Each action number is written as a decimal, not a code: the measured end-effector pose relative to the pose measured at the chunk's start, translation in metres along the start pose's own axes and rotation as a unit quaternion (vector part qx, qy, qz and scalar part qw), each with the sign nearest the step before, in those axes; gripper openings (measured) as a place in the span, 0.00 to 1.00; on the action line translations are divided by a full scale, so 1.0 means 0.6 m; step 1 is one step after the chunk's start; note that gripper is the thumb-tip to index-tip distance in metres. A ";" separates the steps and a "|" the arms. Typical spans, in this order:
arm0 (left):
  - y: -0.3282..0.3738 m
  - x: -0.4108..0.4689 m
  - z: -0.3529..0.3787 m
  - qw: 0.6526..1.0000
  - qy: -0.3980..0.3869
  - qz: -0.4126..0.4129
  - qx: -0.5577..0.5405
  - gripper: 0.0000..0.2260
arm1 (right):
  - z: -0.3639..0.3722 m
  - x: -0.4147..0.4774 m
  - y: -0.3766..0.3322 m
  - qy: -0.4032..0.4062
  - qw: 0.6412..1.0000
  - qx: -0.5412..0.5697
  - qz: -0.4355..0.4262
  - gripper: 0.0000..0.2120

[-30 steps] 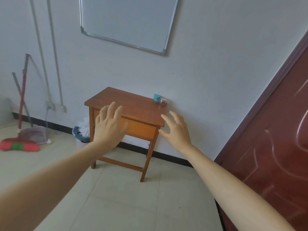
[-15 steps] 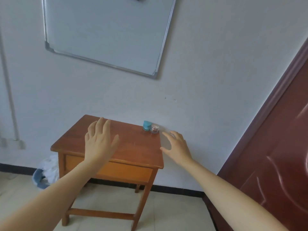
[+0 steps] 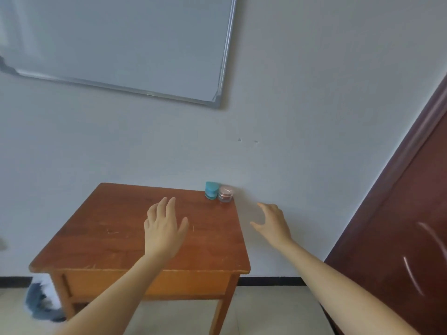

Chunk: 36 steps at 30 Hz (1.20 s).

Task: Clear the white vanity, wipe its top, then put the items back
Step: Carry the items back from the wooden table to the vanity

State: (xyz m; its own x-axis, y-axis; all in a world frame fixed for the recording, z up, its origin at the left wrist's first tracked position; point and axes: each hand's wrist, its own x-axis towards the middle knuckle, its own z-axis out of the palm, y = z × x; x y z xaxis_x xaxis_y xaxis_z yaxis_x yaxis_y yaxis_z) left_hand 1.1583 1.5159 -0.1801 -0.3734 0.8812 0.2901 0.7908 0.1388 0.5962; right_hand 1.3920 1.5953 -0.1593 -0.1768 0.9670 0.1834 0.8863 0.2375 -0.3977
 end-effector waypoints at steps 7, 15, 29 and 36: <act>0.022 0.149 0.139 0.998 -0.046 -0.008 0.032 0.26 | 0.096 0.165 0.061 -0.062 0.996 0.070 0.010 0.29; 0.000 0.248 0.279 0.992 -0.097 -0.068 0.040 0.26 | 0.207 0.294 0.116 -0.134 0.982 0.123 0.055 0.29; -0.034 0.447 0.429 0.980 -0.168 -0.087 -0.061 0.32 | 0.300 0.432 0.095 -0.127 0.973 0.143 0.126 0.31; -0.068 0.516 0.491 0.982 -0.181 0.013 -0.061 0.34 | 0.326 0.531 0.105 -0.094 0.976 0.127 0.147 0.29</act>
State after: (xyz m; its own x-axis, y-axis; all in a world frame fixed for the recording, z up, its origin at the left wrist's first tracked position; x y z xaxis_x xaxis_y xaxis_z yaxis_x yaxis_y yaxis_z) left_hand 1.1531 1.9163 -0.3350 -0.1400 0.9895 0.0353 0.7249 0.0782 0.6844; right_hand 1.3079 1.9365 -0.3020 -0.0266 0.9910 -0.1315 0.7796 -0.0618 -0.6232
